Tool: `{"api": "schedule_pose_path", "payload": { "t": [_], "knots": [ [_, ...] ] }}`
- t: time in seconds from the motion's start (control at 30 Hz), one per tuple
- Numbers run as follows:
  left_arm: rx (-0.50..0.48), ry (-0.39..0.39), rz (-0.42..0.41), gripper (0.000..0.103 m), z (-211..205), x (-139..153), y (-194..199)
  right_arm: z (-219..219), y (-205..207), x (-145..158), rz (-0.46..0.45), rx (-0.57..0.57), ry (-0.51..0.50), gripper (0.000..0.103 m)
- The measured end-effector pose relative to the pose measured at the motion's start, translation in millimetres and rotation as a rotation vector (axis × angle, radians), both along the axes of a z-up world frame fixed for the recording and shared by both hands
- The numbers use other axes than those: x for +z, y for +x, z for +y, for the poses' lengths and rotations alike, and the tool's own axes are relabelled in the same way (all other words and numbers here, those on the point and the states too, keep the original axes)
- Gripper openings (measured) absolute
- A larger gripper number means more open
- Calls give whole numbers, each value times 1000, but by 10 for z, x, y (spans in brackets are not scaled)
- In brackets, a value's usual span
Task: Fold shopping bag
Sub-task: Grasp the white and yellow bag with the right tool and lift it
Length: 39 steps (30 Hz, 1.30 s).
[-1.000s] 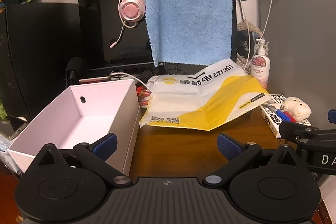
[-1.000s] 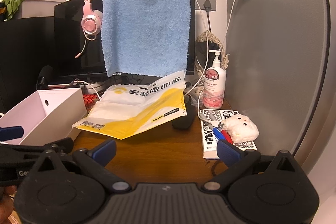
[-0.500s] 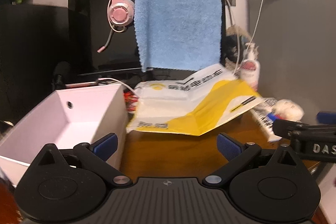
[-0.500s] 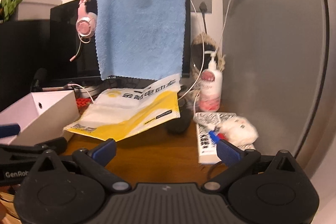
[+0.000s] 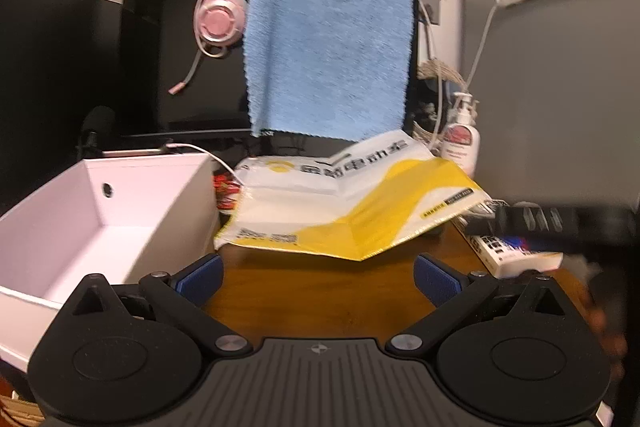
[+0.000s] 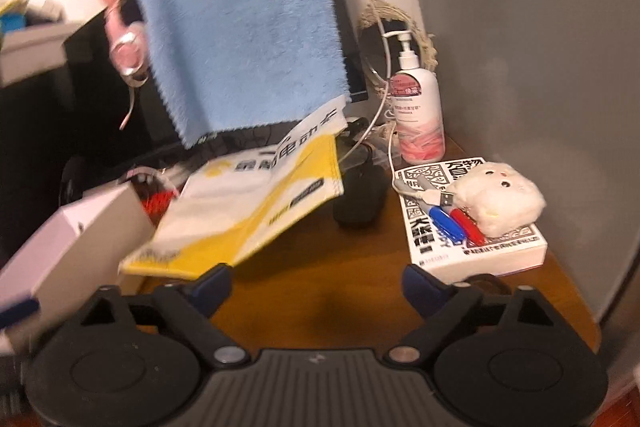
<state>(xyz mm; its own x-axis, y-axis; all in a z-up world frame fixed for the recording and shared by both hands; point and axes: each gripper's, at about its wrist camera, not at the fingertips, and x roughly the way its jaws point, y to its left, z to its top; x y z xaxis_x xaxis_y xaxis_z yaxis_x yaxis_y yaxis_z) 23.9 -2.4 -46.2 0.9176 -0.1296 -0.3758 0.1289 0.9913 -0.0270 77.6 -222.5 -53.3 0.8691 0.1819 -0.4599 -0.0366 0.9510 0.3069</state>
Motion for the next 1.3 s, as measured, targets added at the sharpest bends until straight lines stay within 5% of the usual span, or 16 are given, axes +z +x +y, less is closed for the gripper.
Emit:
{"api": "schedule_pose_path", "payload": {
  "t": [0.1,0.23,0.37,0.53,0.93,1.07,1.13,1.27,1.3],
  "knots": [
    [-73,-2,26,102,17,-41,46,-63,242,-4,11,-3,95,77],
    [-86,-58,73,102,72,-88,94,-108,569,-58,66,-2,185,45],
    [-25,-116,64,102,155,-131,84,-171,475,-119,91,10,196,18],
    [-105,-179,53,103,271,-134,77,-249,357,-196,123,24,209,9],
    [-173,-201,77,102,314,-128,54,-436,74,-381,198,59,242,8],
    [-170,-192,87,102,354,-133,32,-461,-176,-375,183,42,157,9],
    [-162,-176,95,102,361,-145,20,-469,-276,-335,163,28,100,16],
    [-161,-151,127,102,370,-186,13,-510,-431,-255,127,6,14,59],
    [-165,-147,133,102,372,-196,9,-528,-458,-238,122,2,3,60]
  ]
}}
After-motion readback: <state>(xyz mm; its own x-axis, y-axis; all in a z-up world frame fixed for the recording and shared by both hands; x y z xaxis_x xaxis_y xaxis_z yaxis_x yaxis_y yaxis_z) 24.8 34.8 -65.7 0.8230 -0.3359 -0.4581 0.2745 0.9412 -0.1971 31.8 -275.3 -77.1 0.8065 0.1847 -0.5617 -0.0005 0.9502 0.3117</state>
